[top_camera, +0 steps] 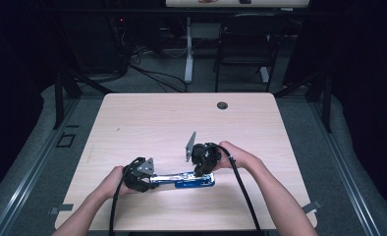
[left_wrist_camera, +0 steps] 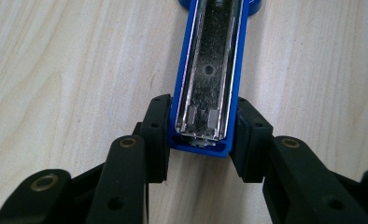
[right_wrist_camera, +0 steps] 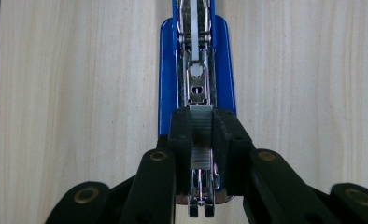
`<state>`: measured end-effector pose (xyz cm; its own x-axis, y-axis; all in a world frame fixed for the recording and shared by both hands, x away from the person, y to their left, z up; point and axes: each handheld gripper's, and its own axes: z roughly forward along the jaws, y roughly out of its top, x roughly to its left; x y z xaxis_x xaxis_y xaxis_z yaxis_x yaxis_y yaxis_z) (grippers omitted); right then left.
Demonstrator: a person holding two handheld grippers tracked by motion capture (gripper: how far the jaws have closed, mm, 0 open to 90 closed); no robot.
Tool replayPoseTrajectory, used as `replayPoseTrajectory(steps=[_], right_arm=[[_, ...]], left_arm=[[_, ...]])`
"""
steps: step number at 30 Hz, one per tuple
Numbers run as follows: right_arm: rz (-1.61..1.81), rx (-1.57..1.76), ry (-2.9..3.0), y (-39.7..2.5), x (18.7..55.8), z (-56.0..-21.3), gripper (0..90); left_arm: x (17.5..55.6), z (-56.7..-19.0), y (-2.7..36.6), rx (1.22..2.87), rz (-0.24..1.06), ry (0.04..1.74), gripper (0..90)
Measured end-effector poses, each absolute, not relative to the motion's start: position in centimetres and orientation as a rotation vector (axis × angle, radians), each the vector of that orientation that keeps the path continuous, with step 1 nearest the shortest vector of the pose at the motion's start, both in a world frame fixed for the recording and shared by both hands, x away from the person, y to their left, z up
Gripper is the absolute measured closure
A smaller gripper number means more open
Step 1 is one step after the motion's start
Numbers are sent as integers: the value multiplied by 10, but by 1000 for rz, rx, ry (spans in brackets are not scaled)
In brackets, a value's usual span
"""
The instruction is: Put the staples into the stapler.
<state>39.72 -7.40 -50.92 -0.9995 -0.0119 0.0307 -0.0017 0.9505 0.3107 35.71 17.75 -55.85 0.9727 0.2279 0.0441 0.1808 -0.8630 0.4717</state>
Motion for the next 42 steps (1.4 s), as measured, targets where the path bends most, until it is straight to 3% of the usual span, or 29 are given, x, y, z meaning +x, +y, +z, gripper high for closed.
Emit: replayPoseTrajectory(steps=[21, 26, 42], right_arm=[[-329, 57, -3123, -68, 393, -514, 775], [-355, 33, -3124, -72, 394, -513, 737], [-584, -393, -3160, -103, 385, -504, 703]], left_arm=[[357, -559, 178, 2639, 134, 290, 629], [357, -558, 178, 2639, 134, 290, 629], [357, -558, 177, 2642, 143, 294, 626]])
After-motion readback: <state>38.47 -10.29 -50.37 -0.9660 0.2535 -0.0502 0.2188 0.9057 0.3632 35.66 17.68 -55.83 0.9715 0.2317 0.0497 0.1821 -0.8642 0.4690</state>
